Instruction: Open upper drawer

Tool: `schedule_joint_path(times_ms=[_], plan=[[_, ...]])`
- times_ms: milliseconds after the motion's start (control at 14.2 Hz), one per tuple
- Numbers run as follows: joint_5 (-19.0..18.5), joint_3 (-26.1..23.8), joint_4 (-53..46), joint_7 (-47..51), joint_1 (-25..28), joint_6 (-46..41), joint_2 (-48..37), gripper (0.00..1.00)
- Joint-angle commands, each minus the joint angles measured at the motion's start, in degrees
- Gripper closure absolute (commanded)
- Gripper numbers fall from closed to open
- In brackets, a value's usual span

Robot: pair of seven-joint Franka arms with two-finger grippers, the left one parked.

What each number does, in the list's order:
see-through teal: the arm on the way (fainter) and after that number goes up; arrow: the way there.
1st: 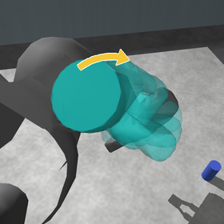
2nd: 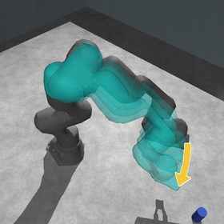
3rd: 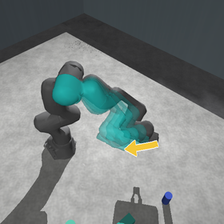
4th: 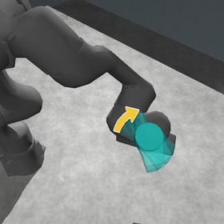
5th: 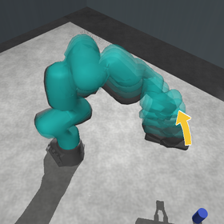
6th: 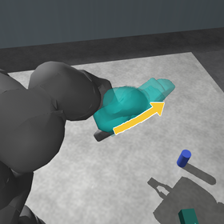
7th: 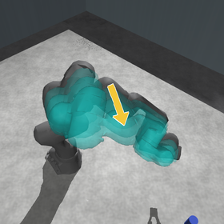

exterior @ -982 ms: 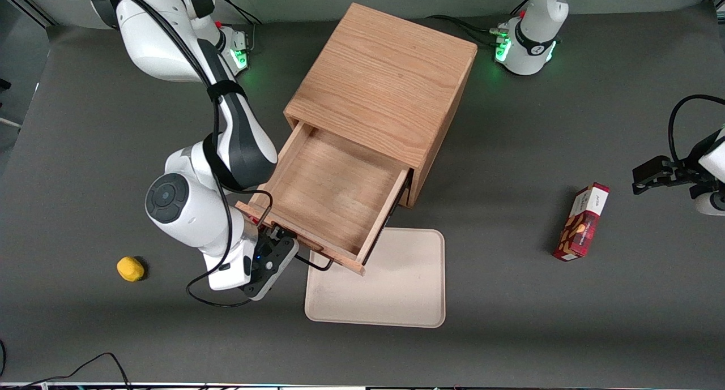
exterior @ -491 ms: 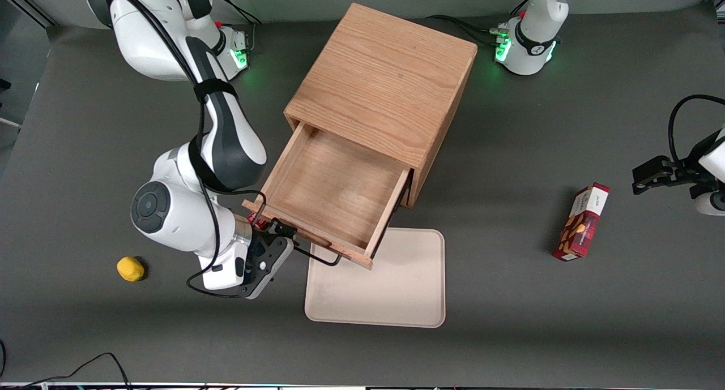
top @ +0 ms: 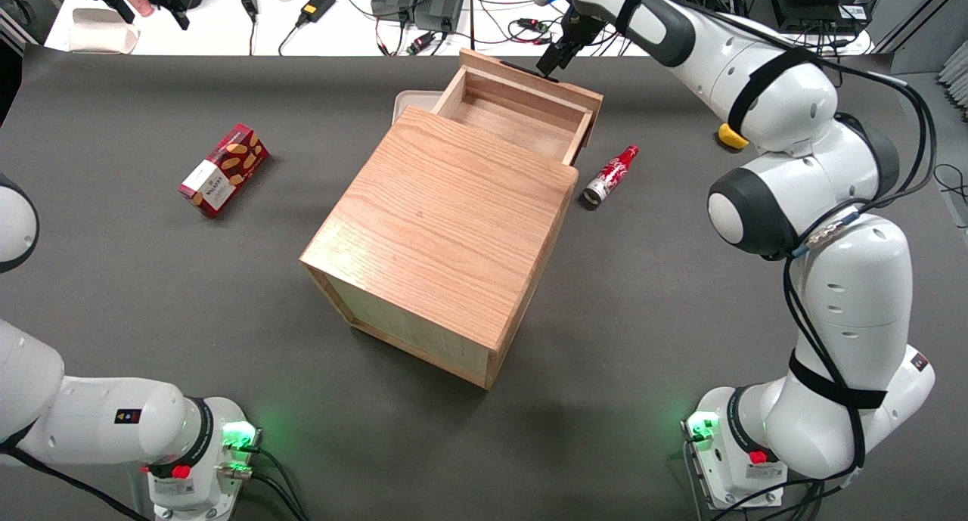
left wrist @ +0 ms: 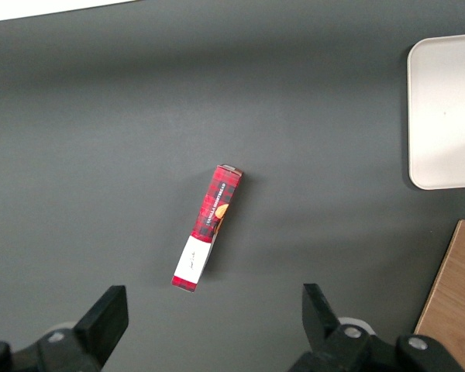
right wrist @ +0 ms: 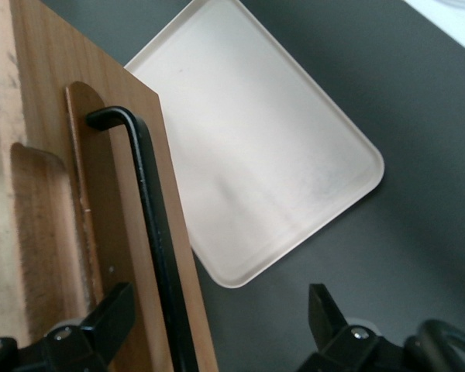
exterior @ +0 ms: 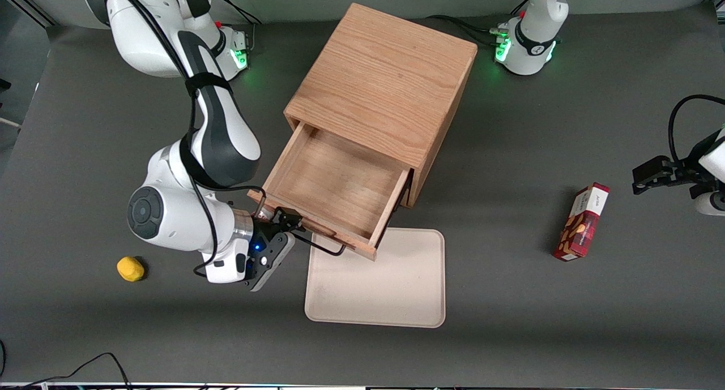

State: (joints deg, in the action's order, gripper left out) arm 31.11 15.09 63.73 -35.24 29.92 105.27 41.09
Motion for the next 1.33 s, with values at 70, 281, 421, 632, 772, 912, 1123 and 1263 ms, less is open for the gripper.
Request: schedule_joint_path(times_ms=[70,281,421,632,772,912,1123,1263], plan=[[2.55,-0.15,0.43,3.33,-1.62,-5.32,-3.98,0.0],[1.68,-0.33,0.87,9.64,-4.07,-8.58,-8.9,0.0],[-2.61,-0.94,2.19,12.82,-5.83,-9.64,-12.85,0.0],[-9.47,-5.5,5.26,13.88,-12.5,-10.79,-18.39,0.0],[-16.23,-8.66,7.45,18.43,-15.14,-10.88,-22.43,0.0],[-20.81,-12.35,9.91,22.39,-19.61,-10.88,-25.69,0.0],[-22.32,-12.81,14.04,26.6,-24.55,-10.96,-29.47,0.0],[-24.15,-12.9,15.72,32.67,-26.05,-11.83,-31.76,0.0]])
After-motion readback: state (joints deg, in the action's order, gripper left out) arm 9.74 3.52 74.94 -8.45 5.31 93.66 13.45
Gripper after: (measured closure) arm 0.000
